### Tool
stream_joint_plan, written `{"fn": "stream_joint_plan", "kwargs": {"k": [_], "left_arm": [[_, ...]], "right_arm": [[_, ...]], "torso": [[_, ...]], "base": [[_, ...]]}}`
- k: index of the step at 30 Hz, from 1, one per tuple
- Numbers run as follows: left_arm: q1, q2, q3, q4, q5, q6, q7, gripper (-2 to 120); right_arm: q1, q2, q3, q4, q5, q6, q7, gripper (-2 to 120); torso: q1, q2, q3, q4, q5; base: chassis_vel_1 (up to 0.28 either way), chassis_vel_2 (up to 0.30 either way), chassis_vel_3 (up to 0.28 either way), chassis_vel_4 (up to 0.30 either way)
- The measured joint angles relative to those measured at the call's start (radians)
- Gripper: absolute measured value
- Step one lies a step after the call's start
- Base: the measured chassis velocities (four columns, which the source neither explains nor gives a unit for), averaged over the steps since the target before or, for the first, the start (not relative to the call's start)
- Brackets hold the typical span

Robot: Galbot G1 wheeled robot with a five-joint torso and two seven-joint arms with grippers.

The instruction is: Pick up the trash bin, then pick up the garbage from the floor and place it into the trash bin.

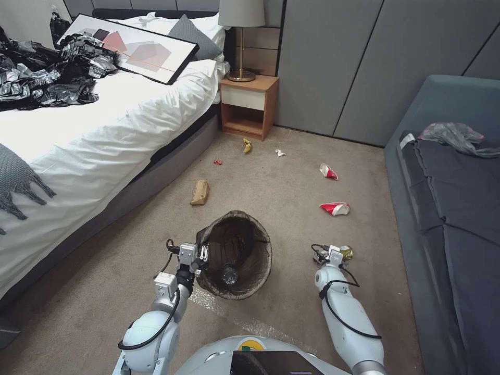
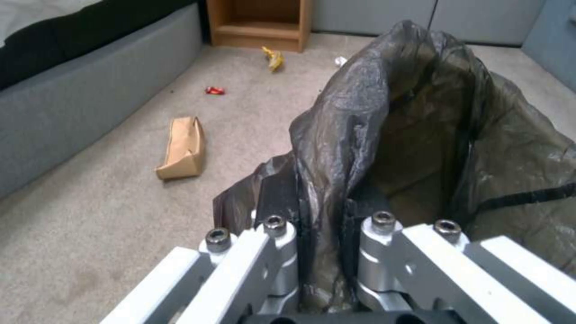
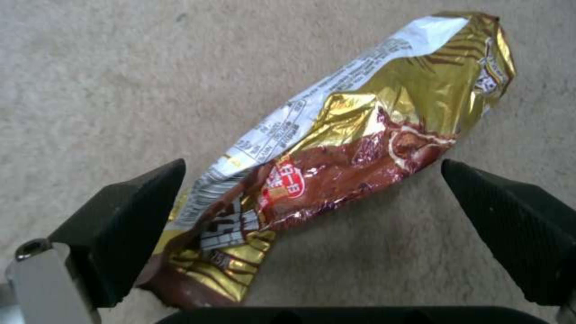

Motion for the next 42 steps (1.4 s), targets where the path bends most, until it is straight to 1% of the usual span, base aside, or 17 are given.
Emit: {"fn": "stream_joint_plan", "kwargs": {"k": [9, 12, 14, 15, 17, 20, 22, 23, 25, 26, 29, 31, 34, 35, 38, 39, 42], "left_arm": [[0.002, -0.002, 0.004, -0.001, 0.009, 0.000, 0.000, 7], [0.003, -0.002, 0.004, 0.000, 0.010, 0.000, 0.000, 7], [0.003, -0.002, 0.003, 0.001, 0.010, 0.000, 0.000, 7], [0.003, -0.002, 0.003, 0.001, 0.010, 0.000, 0.000, 7], [0.003, -0.002, 0.004, 0.002, 0.010, 0.000, 0.000, 7], [0.002, -0.003, 0.004, 0.002, 0.011, 0.000, 0.000, 7], [0.001, -0.004, 0.007, 0.004, 0.011, 0.000, 0.000, 7], [0.001, -0.004, 0.007, 0.004, 0.011, 0.000, 0.000, 7], [-0.001, -0.004, 0.007, 0.005, 0.011, 0.000, 0.000, 7], [-0.001, -0.004, 0.007, 0.005, 0.011, 0.000, 0.000, 7], [-0.002, -0.003, 0.006, 0.008, 0.011, 0.000, 0.000, 7], [-0.002, -0.003, 0.006, 0.008, 0.011, 0.000, 0.001, 7], [-0.005, -0.003, 0.006, 0.011, 0.011, 0.000, 0.001, 7], [-0.005, -0.003, 0.006, 0.011, 0.011, 0.000, 0.001, 7], [-0.006, -0.003, 0.006, 0.014, 0.010, -0.001, 0.001, 7], [-0.006, -0.003, 0.006, 0.014, 0.010, -0.001, 0.001, 7], [-0.007, -0.003, 0.005, 0.016, 0.009, -0.001, 0.002, 7]], "right_arm": [[0.057, -0.005, 0.000, -0.116, 0.002, 0.032, -0.019, 100], [0.064, -0.008, 0.000, -0.134, 0.001, 0.041, -0.022, 95], [0.066, -0.013, -0.001, -0.147, 0.001, 0.052, -0.031, 89], [0.066, -0.013, -0.001, -0.147, 0.001, 0.052, -0.031, 89], [0.068, -0.014, -0.001, -0.155, 0.001, 0.058, -0.035, 82], [0.069, -0.014, -0.001, -0.158, 0.001, 0.061, -0.036, 78], [0.068, -0.015, -0.001, -0.159, -0.006, 0.064, -0.038, 69], [0.068, -0.015, -0.001, -0.159, -0.006, 0.064, -0.038, 69], [0.068, -0.014, -0.001, -0.156, -0.014, 0.065, -0.038, 63], [0.068, -0.014, -0.001, -0.156, -0.014, 0.065, -0.038, 63], [0.064, -0.013, -0.001, -0.152, -0.023, 0.068, -0.038, 51], [0.064, -0.013, -0.001, -0.151, -0.025, 0.069, -0.038, 48], [0.061, -0.011, 0.000, -0.151, -0.036, 0.074, -0.038, 31], [0.061, -0.011, 0.000, -0.151, -0.036, 0.074, -0.038, 31], [0.057, -0.011, 0.001, -0.148, -0.044, 0.077, -0.038, 18], [0.057, -0.011, 0.001, -0.148, -0.044, 0.077, -0.038, 18], [0.051, -0.010, 0.002, -0.141, -0.051, 0.079, -0.037, 3]], "torso": [[0.000, 0.000, 0.000, 0.0001, -0.0004], [0.000, 0.000, 0.000, 0.0001, -0.0006], [0.000, 0.000, 0.000, 0.0001, -0.0006], [0.000, 0.000, 0.000, 0.0001, -0.0006], [0.000, 0.000, 0.000, 0.0002, -0.0004], [0.000, 0.000, 0.000, 0.0002, -0.0003], [0.000, 0.000, 0.000, 0.0004, 0.0000], [0.000, 0.000, 0.000, 0.0004, 0.0000], [0.000, 0.000, 0.000, 0.0006, 0.0002], [0.000, 0.000, 0.000, 0.0006, 0.0002], [0.000, 0.000, 0.000, 0.0003, 0.0003], [0.000, 0.000, 0.000, 0.0004, 0.0005], [0.000, 0.000, 0.000, 0.0005, 0.0003], [0.000, 0.000, 0.000, 0.0005, 0.0003], [0.000, 0.000, 0.000, 0.0003, 0.0000], [0.000, 0.000, 0.000, 0.0003, 0.0000], [0.000, 0.000, 0.000, 0.0001, -0.0002]], "base": [[0.000, 0.000, 0.000, 0.000], [0.000, 0.000, 0.000, 0.000], [0.000, 0.000, 0.000, 0.000], [0.000, 0.000, 0.000, 0.000], [0.000, 0.000, 0.000, 0.000], [0.000, 0.000, 0.000, 0.000], [0.000, 0.000, 0.000, 0.000], [0.000, 0.000, 0.000, 0.000], [0.000, 0.000, 0.000, 0.000], [0.000, 0.000, 0.000, 0.000], [0.000, 0.000, 0.000, 0.000], [0.000, 0.000, 0.000, 0.000], [0.000, 0.000, 0.000, 0.000], [0.000, 0.000, 0.000, 0.000], [0.000, 0.000, 0.000, 0.000], [0.000, 0.000, 0.000, 0.000], [0.000, 0.000, 0.000, 0.000]]}}
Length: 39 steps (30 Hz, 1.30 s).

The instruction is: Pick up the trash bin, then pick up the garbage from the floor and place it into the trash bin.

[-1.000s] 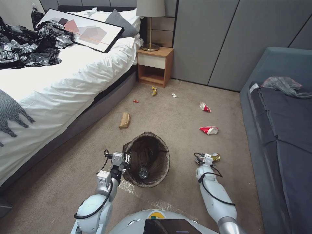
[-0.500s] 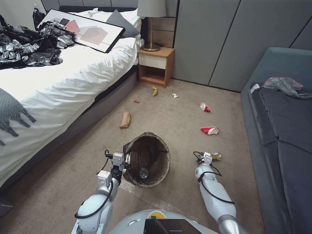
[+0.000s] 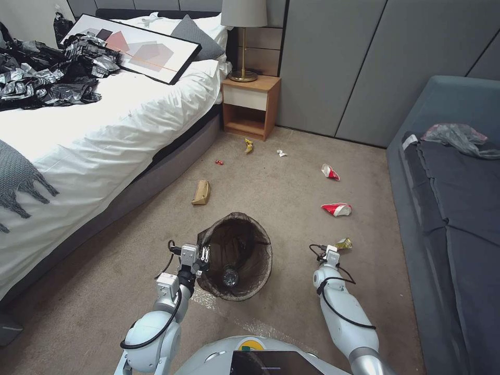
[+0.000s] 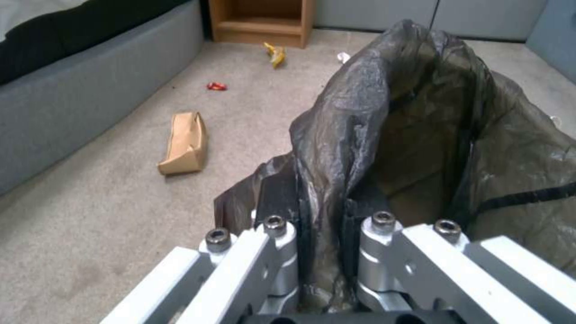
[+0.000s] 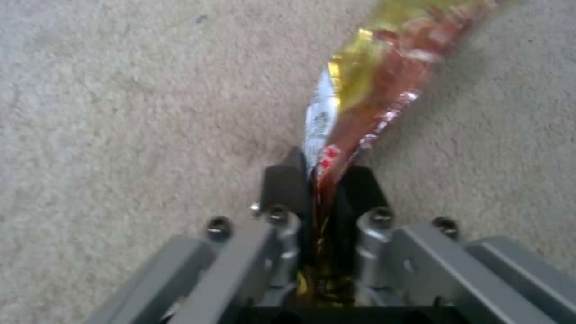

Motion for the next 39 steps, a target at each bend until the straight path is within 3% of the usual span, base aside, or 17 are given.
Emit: {"fn": "stream_joint_plan", "kwargs": {"k": [14, 21, 25, 26, 28, 29, 31, 33, 35, 39], "left_arm": [[0.000, -0.001, -0.001, 0.001, -0.001, 0.000, 0.001, 7], [0.000, 0.000, 0.003, 0.001, -0.016, 0.014, -0.004, 7], [-0.002, -0.001, 0.010, -0.003, -0.035, 0.036, -0.012, 7], [-0.002, -0.001, 0.010, -0.003, -0.035, 0.036, -0.012, 7], [-0.005, -0.001, 0.019, -0.005, -0.048, 0.052, -0.015, 7], [-0.005, -0.001, 0.019, -0.005, -0.048, 0.052, -0.015, 7], [-0.007, -0.002, 0.024, -0.009, -0.056, 0.060, -0.016, 7], [-0.009, -0.002, 0.026, -0.010, -0.059, 0.063, -0.016, 7], [-0.012, -0.001, 0.027, -0.014, -0.070, 0.070, -0.015, 7], [-0.016, 0.000, 0.030, -0.015, -0.078, 0.074, -0.014, 7]], "right_arm": [[-0.012, 0.002, 0.001, 0.030, -0.020, 0.010, 0.004, 0], [-0.065, -0.002, -0.005, 0.225, -0.041, 0.138, -0.020, 0], [-0.124, -0.007, -0.014, 0.453, -0.044, 0.276, -0.127, 0], [-0.124, -0.007, -0.014, 0.453, -0.044, 0.276, -0.127, 0], [-0.179, -0.011, -0.025, 0.613, -0.050, 0.401, -0.284, 0], [-0.179, -0.011, -0.025, 0.613, -0.050, 0.401, -0.284, 0], [-0.232, -0.012, -0.041, 0.765, -0.048, 0.483, -0.435, 0], [-0.250, -0.014, -0.048, 0.812, -0.042, 0.501, -0.478, 0], [-0.324, -0.026, -0.086, 0.958, -0.023, 0.538, -0.595, 0], [-0.387, -0.050, -0.146, 1.060, -0.016, 0.555, -0.648, 0]], "torso": [[0.000, 0.000, 0.000, -0.0003, 0.0001], [0.000, 0.000, 0.000, -0.0006, 0.0004], [0.000, 0.000, 0.000, -0.0001, 0.0001], [0.000, 0.000, 0.000, -0.0001, 0.0001], [0.000, 0.000, 0.000, -0.0001, -0.0001], [0.000, 0.000, 0.000, -0.0001, -0.0001], [0.000, 0.000, 0.000, 0.0001, 0.0001], [0.000, 0.000, 0.000, 0.0000, -0.0002], [0.000, 0.000, 0.000, -0.0002, 0.0000], [0.000, 0.000, 0.000, -0.0002, 0.0000]], "base": [[0.000, 0.000, 0.000, 0.000], [0.000, 0.000, 0.000, 0.000], [0.000, 0.000, 0.000, 0.000], [0.000, 0.000, 0.000, 0.000], [0.000, 0.000, 0.000, 0.000], [0.000, 0.000, 0.000, 0.000], [0.000, 0.000, 0.000, 0.000], [0.000, 0.000, 0.000, 0.000], [0.000, 0.000, 0.000, 0.000], [0.000, 0.000, 0.000, 0.000]]}}
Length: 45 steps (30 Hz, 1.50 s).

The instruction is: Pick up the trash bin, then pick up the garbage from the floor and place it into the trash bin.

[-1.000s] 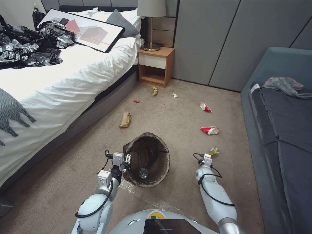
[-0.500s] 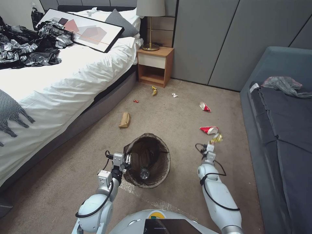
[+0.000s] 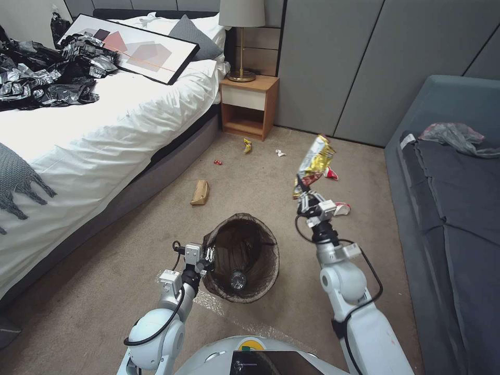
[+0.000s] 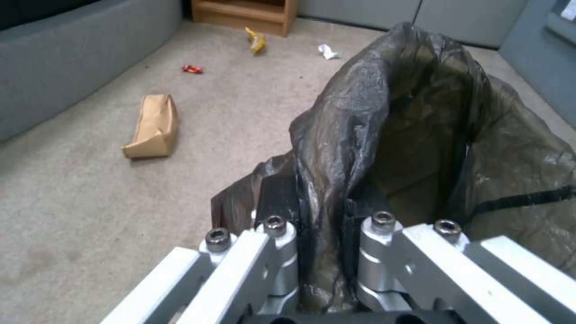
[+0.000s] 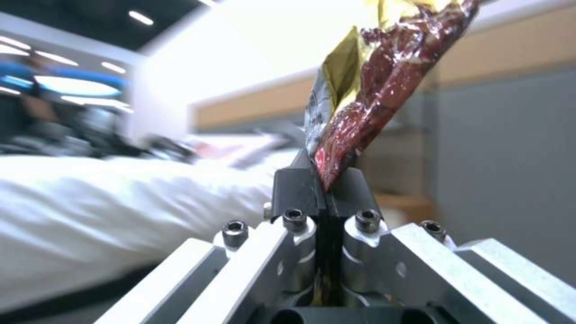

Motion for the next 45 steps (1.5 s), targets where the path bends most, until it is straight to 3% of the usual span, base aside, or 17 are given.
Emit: {"fn": "stream_joint_plan", "kwargs": {"k": [4, 5, 12, 21, 34, 45], "left_arm": [[-0.004, -0.001, 0.009, 0.000, -0.001, 0.000, 0.005, 7], [-0.004, -0.001, 0.009, 0.000, -0.001, 0.000, 0.005, 7], [-0.007, -0.009, 0.019, -0.004, 0.005, 0.000, 0.009, 7], [-0.007, -0.009, 0.014, -0.012, 0.006, -0.001, 0.011, 7], [-0.011, -0.010, 0.010, -0.012, 0.003, -0.003, 0.012, 7], [-0.016, -0.011, 0.008, -0.007, 0.003, -0.005, 0.012, 7]], "right_arm": [[-0.079, -0.044, -0.155, 0.090, -0.030, 0.009, -0.022, 0], [-0.079, -0.044, -0.155, 0.090, -0.030, 0.009, -0.022, 0], [-0.111, -0.047, -0.301, 0.000, -0.127, 0.033, -0.027, 0], [-0.139, -0.032, -0.337, -0.119, -0.171, 0.085, -0.025, 0], [-0.149, -0.025, -0.320, -0.193, -0.177, 0.104, -0.013, -2], [-0.143, -0.026, -0.313, -0.187, -0.177, 0.091, -0.004, 37]], "torso": [[0.000, 0.000, 0.000, 0.0002, -0.0001], [0.000, 0.000, 0.000, 0.0002, -0.0001], [0.000, 0.000, 0.000, 0.0003, 0.0000], [0.000, 0.000, 0.000, 0.0003, -0.0003], [0.000, 0.000, 0.000, 0.0002, 0.0002], [0.000, 0.000, 0.000, 0.0001, 0.0005]], "base": [[0.000, 0.000, 0.000, 0.000], [0.000, 0.000, 0.000, 0.000], [0.000, 0.000, 0.000, 0.000], [0.000, 0.000, 0.000, 0.000], [0.000, 0.000, 0.000, 0.000], [0.000, 0.000, 0.000, 0.000]]}}
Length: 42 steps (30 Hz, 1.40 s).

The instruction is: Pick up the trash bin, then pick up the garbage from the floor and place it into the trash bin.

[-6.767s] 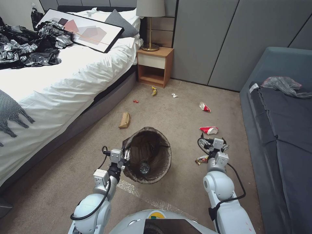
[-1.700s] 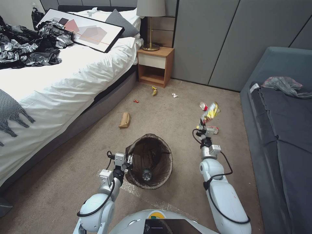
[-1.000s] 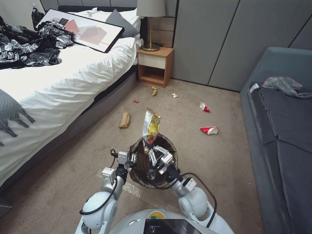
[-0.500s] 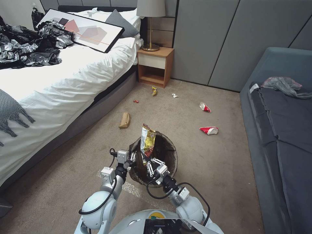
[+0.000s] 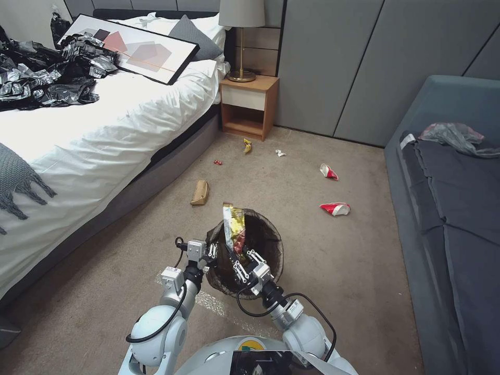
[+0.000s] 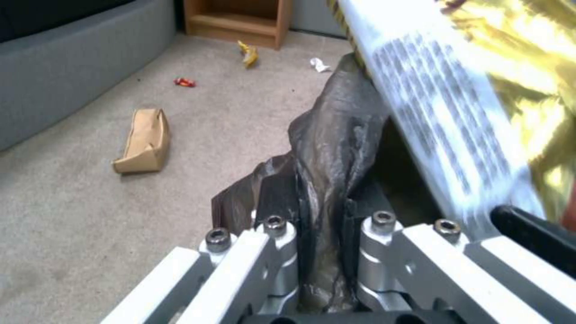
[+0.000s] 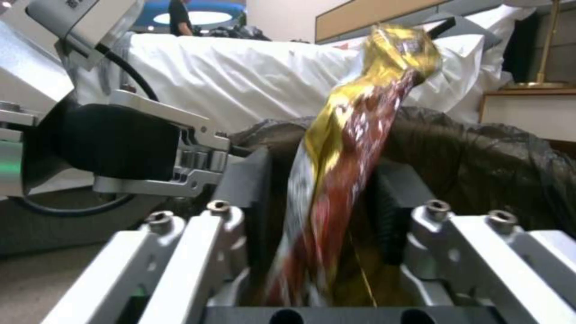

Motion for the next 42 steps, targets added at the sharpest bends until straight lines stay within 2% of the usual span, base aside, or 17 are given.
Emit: {"fn": "stream_joint_plan", "kwargs": {"k": [4, 6, 7, 10, 11, 13, 14, 18, 24, 27, 30, 31, 33, 36, 38, 41, 42], "left_arm": [[0.000, 0.000, -0.001, 0.001, 0.000, 0.000, 0.000, 7], [-0.001, -0.001, -0.001, 0.002, 0.000, 0.000, 0.000, 7], [-0.001, -0.001, -0.001, 0.002, 0.000, 0.000, 0.000, 7], [-0.003, -0.002, -0.001, 0.004, 0.000, 0.000, 0.000, 7], [-0.003, -0.002, -0.001, 0.004, 0.000, 0.000, 0.000, 7], [-0.003, -0.002, -0.002, 0.006, 0.001, 0.000, 0.000, 7], [-0.003, -0.002, -0.002, 0.006, 0.001, 0.000, 0.000, 7], [-0.002, -0.001, -0.003, 0.006, 0.001, 0.000, 0.000, 7], [-0.001, 0.001, -0.006, 0.008, 0.007, -0.002, -0.001, 7], [-0.001, 0.003, -0.007, 0.013, 0.014, -0.004, -0.001, 7], [-0.001, 0.005, -0.008, 0.016, 0.018, -0.005, -0.002, 7], [-0.001, 0.005, -0.008, 0.016, 0.018, -0.005, -0.002, 7], [0.000, 0.006, -0.012, 0.016, 0.019, -0.009, -0.002, 7], [0.002, 0.008, -0.017, 0.016, 0.022, -0.018, 0.001, 7], [0.003, 0.009, -0.020, 0.016, 0.022, -0.024, 0.003, 7], [0.003, 0.011, -0.027, 0.018, 0.021, -0.038, 0.003, 7], [0.003, 0.011, -0.027, 0.018, 0.021, -0.038, 0.003, 7]], "right_arm": [[0.001, -0.002, 0.005, 0.005, 0.000, -0.003, 0.000, 49], [0.001, -0.003, 0.009, 0.007, 0.000, -0.004, 0.001, 59], [0.001, -0.003, 0.009, 0.007, 0.000, -0.004, 0.001, 59], [0.000, -0.003, 0.011, 0.011, 0.000, -0.005, 0.001, 74], [0.000, -0.003, 0.011, 0.011, 0.000, -0.005, 0.001, 74], [-0.001, -0.004, 0.013, 0.013, -0.001, -0.006, 0.001, 86], [-0.001, -0.004, 0.013, 0.013, -0.001, -0.006, 0.001, 86], [-0.004, -0.007, 0.015, 0.020, -0.001, -0.006, 0.001, 99], [-0.007, -0.005, 0.032, 0.074, -0.001, -0.004, 0.006, 100], [-0.008, -0.001, 0.062, 0.137, -0.001, -0.007, 0.015, 100], [-0.009, 0.004, 0.124, 0.263, 0.009, -0.026, 0.054, 100], [-0.009, 0.004, 0.124, 0.263, 0.009, -0.026, 0.054, 100], [-0.019, 0.011, 0.180, 0.339, 0.011, -0.038, 0.105, 100], [-0.043, 0.024, 0.238, 0.366, 0.001, -0.039, 0.150, 100], [-0.057, 0.033, 0.262, 0.371, -0.013, -0.041, 0.183, 100], [-0.110, 0.072, 0.336, 0.352, -0.066, -0.072, 0.339, 100], [-0.110, 0.072, 0.336, 0.352, -0.066, -0.072, 0.339, 100]], "torso": [[0.000, 0.000, 0.000, 0.0001, -0.0001], [0.000, 0.000, 0.000, 0.0000, -0.0001], [0.000, 0.000, 0.000, 0.0000, -0.0001], [0.000, 0.000, 0.000, 0.0000, -0.0002], [0.000, 0.000, 0.000, 0.0000, -0.0002], [0.000, 0.000, 0.000, 0.0001, -0.0002], [0.000, 0.000, 0.000, 0.0001, -0.0002], [0.000, 0.000, 0.000, 0.0001, -0.0002], [0.000, 0.000, 0.000, 0.0000, -0.0002], [0.000, 0.000, 0.000, 0.0001, -0.0003], [0.000, 0.000, 0.000, 0.0001, -0.0003], [0.000, 0.000, 0.000, 0.0001, -0.0003], [0.000, 0.000, 0.000, 0.0001, -0.0004], [0.000, 0.000, 0.000, 0.0001, -0.0003], [0.000, 0.000, 0.000, 0.0001, -0.0003], [0.000, 0.000, 0.000, 0.0000, -0.0003], [0.000, 0.000, 0.000, 0.0000, -0.0003]], "base": [[0.000, 0.000, 0.000, 0.000], [0.000, 0.000, 0.000, 0.000], [0.000, 0.000, 0.000, 0.000], [0.000, 0.000, 0.000, 0.000], [0.000, 0.000, 0.000, 0.000], [0.000, 0.000, 0.000, 0.000], [0.000, 0.000, 0.000, 0.000], [0.000, 0.000, 0.000, 0.000], [0.000, 0.000, 0.000, 0.000], [0.000, 0.000, 0.000, 0.000], [0.000, 0.000, 0.000, 0.000], [0.000, 0.000, 0.000, 0.000], [0.000, 0.000, 0.000, 0.000], [0.000, 0.000, 0.000, 0.000], [0.000, 0.000, 0.000, 0.000], [0.000, 0.000, 0.000, 0.000], [0.000, 0.000, 0.000, 0.000]]}}
